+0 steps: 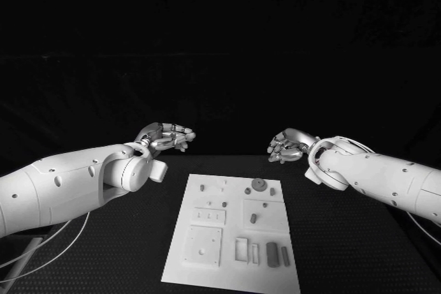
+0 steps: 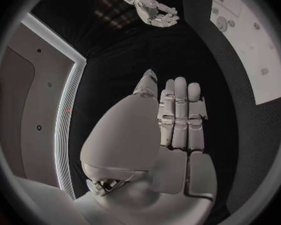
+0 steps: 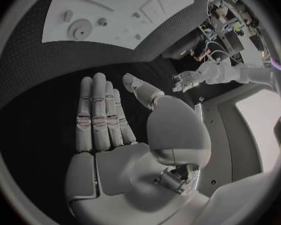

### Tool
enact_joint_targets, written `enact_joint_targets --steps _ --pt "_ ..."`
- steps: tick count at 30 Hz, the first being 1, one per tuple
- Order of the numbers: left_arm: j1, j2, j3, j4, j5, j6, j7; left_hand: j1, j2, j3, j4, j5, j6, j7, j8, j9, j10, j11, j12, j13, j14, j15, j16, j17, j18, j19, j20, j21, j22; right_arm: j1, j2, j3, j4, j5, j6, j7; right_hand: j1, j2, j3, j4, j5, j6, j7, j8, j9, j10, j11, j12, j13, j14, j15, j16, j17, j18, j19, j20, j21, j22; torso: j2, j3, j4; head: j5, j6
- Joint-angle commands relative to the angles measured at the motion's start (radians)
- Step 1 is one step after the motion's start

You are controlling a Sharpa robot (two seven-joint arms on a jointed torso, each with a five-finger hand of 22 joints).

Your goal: Assemble the parts on the task board

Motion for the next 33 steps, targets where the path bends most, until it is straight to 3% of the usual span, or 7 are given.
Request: enact_joint_targets --steps 1,4,8,12,16,27,33 --pt "0.001 -0.009 0.001 0.031 -0.028 0.015 0.024 0.008 -0.003 -0.007 0.000 -0.008 0.009 -0.001 -0.006 0.002 0.035 -0.015 0.015 0.014 0.003 -0.007 0.005 0.004 0.001 0.000 -0.008 0.011 0.023 -0.007 0.009 0.000 0.004 -0.228 -0.001 -0.010 0.013 -0.008 0.011 -0.001 -0.009 0.009 0.001 -0.007 0.001 0.005 0.003 -0.012 0.001 0.010 -0.001 0.005 0.024 0.014 0.016 -0.006 0.008 0.005 0.027 -0.0016 0.0141 -0.007 0.005" --pt "0.001 -0.012 0.002 0.044 -0.028 0.018 0.028 0.010 -0.002 -0.009 0.000 -0.009 0.012 0.000 -0.010 0.003 0.025 -0.012 0.004 0.015 -0.010 -0.003 -0.003 0.001 -0.001 -0.011 -0.006 0.010 0.021 -0.014 0.016 0.000 0.000 -0.287 -0.007 -0.012 0.021 -0.012 0.016 -0.001 -0.008 0.008 -0.003 -0.016 0.000 -0.004 0.003 -0.028 -0.002 0.041 -0.005 0.026 0.056 0.014 0.048 -0.019 0.028 0.015 0.040 -0.0042 0.0240 -0.014 0.006" --pt "0.001 -0.022 0.002 0.070 -0.028 0.021 0.029 0.013 -0.001 -0.011 0.000 -0.008 0.014 0.002 -0.015 0.006 0.002 -0.001 -0.018 0.014 -0.017 0.002 -0.010 -0.003 -0.002 -0.020 -0.002 0.009 0.018 -0.017 0.023 0.001 0.002 -0.348 -0.013 -0.017 0.032 -0.017 0.017 0.000 -0.014 0.006 -0.009 -0.030 -0.004 -0.012 0.000 -0.049 -0.009 0.099 -0.011 0.090 0.115 0.014 0.119 -0.053 0.083 0.048 0.058 -0.0074 0.0343 -0.023 0.006" --pt "0.000 -0.027 0.002 0.085 -0.028 0.028 0.030 0.014 -0.001 -0.013 0.000 -0.009 0.015 0.002 -0.018 0.007 -0.008 0.005 -0.028 0.014 -0.016 0.002 -0.011 -0.003 -0.001 -0.021 -0.001 0.010 0.018 -0.024 0.034 0.001 0.000 -0.387 -0.018 -0.018 0.033 -0.021 0.019 0.001 -0.021 0.011 -0.012 -0.040 -0.006 -0.007 -0.002 -0.061 -0.014 0.117 -0.015 0.154 0.173 0.014 0.153 -0.077 0.131 0.088 0.073 -0.0099 0.0396 -0.030 0.012" --pt "-0.001 -0.027 0.002 0.094 -0.028 0.030 0.031 0.013 0.000 -0.014 0.000 -0.009 0.014 0.003 -0.021 0.007 -0.012 0.008 -0.034 0.014 -0.016 0.003 -0.011 -0.003 -0.001 -0.021 0.000 0.012 0.018 -0.030 0.046 0.001 -0.001 -0.426 -0.016 -0.024 0.036 -0.025 0.017 0.001 -0.026 0.016 -0.014 -0.051 -0.007 -0.004 -0.005 -0.068 -0.022 0.157 -0.019 0.285 0.261 0.014 0.220 -0.119 0.228 0.165 0.089 -0.0129 0.0429 -0.030 0.010" --pt "-0.002 -0.031 0.002 0.109 -0.027 0.040 0.031 0.005 0.001 -0.019 0.001 -0.012 0.012 0.005 -0.027 0.008 -0.020 0.013 -0.046 0.015 -0.016 0.003 -0.013 -0.003 -0.001 -0.023 0.001 0.014 0.017 -0.056 0.064 0.001 -0.013 -0.489 -0.003 -0.038 0.030 -0.033 0.025 0.003 -0.040 0.012 -0.016 -0.068 -0.006 -0.021 0.001 -0.070 -0.039 0.154 -0.012 0.417 0.320 0.014 0.256 -0.129 0.326 0.198 0.123 -0.0199 0.0526 -0.043 0.012" --pt "-0.002 -0.032 0.002 0.110 -0.027 0.042 0.030 -0.001 0.000 -0.022 0.001 -0.015 0.011 0.005 -0.029 0.009 -0.022 0.014 -0.050 0.016 -0.017 0.004 -0.014 -0.004 -0.001 -0.024 0.001 0.014 0.017 -0.069 0.074 0.001 -0.024 -0.504 -0.002 -0.041 0.025 -0.043 0.025 0.006 -0.050 0.001 -0.020 -0.075 -0.007 -0.051 0.006 -0.072 -0.053 0.149 -0.007 0.436 0.320 0.014 0.255 -0.131 0.342 0.196 0.138 -0.0207 0.0553 -0.043 0.012"
